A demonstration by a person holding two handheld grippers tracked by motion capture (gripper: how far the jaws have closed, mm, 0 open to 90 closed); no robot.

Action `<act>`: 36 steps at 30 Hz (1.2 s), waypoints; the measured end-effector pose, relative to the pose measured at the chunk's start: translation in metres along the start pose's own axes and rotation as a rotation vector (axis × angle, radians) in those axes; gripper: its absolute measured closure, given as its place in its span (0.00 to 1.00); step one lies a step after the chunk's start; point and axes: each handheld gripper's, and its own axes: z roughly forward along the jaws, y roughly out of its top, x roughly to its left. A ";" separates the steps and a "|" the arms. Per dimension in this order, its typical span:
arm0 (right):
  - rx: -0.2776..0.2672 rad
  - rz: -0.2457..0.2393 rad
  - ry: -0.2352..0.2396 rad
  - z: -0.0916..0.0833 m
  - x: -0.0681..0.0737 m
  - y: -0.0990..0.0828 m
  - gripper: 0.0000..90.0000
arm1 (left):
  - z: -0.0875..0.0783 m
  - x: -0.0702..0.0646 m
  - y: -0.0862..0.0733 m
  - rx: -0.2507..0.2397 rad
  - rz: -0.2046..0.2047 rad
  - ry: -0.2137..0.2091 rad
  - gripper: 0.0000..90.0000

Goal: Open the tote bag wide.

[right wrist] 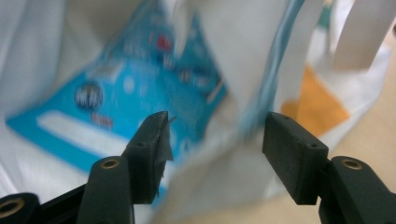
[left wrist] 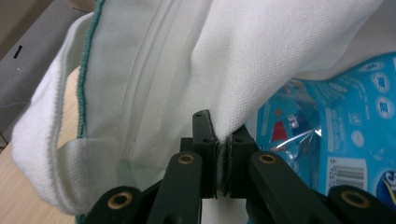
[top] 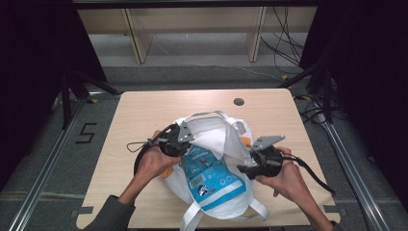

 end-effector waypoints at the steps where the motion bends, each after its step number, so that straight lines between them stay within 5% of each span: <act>1: 0.022 -0.015 -0.003 0.005 0.006 -0.012 0.53 | 0.000 -0.001 0.000 -0.012 -0.009 0.004 0.95; 2: 0.022 -0.015 -0.003 0.005 0.006 -0.012 0.53 | 0.000 -0.001 0.000 -0.012 -0.009 0.004 0.95; 3: 0.058 -0.054 0.023 0.010 0.008 -0.022 0.79 | -0.001 0.000 -0.001 -0.002 0.004 0.002 0.95; 4: 0.058 -0.054 0.023 0.010 0.008 -0.022 0.79 | -0.001 0.000 -0.001 -0.002 0.004 0.002 0.95; 6: 0.034 -0.067 0.055 0.010 0.008 -0.026 0.97 | -0.003 0.001 -0.002 -0.007 -0.005 -0.012 0.95; 8: -0.003 -0.031 0.072 -0.003 0.005 -0.021 0.98 | -0.011 0.007 -0.003 -0.032 -0.031 -0.026 0.95; 10: -0.042 -0.049 0.105 -0.019 0.004 -0.014 0.98 | -0.021 0.013 -0.002 -0.050 -0.039 -0.017 0.95; 11: -0.067 -0.090 0.140 -0.043 -0.001 0.000 0.98 | -0.037 0.021 0.002 -0.065 -0.034 -0.018 0.95; 13: -0.085 -0.087 0.147 -0.050 -0.001 0.006 0.98 | -0.046 0.023 0.006 -0.090 -0.054 -0.005 0.95; 19: -0.257 -0.131 0.221 -0.112 -0.008 0.059 0.98 | -0.090 0.035 0.031 -0.079 0.004 -0.013 0.95; 22: -0.283 -0.107 0.221 -0.127 -0.011 0.070 0.98 | -0.096 0.044 0.041 -0.079 -0.013 -0.051 0.95; 23: -0.342 -0.102 0.217 -0.136 -0.017 0.081 0.98 | -0.093 0.051 0.045 -0.109 -0.049 -0.069 0.95; 25: -0.349 -0.095 0.231 -0.140 -0.021 0.086 0.98 | -0.088 0.056 0.047 -0.113 -0.062 -0.092 0.95; 28: -0.369 -0.075 0.187 -0.136 -0.039 0.102 0.98 | -0.058 0.073 0.046 -0.083 -0.136 -0.132 0.94; 29: -0.331 -0.048 0.136 -0.116 -0.053 0.108 0.98 | -0.042 0.079 0.045 -0.052 -0.142 -0.134 0.94; 30: -0.331 -0.048 0.136 -0.116 -0.053 0.108 0.98 | -0.033 0.082 0.044 -0.052 -0.154 -0.131 0.94; 33: -0.307 0.043 0.107 -0.087 -0.082 0.108 0.98 | -0.001 0.096 0.038 -0.053 -0.232 -0.154 0.94; 35: -0.303 0.087 0.122 -0.072 -0.092 0.108 0.98 | 0.020 0.105 0.031 -0.039 -0.293 -0.202 0.94; 36: -0.261 0.089 0.136 -0.069 -0.096 0.108 0.98 | 0.020 0.105 0.031 -0.039 -0.293 -0.202 0.94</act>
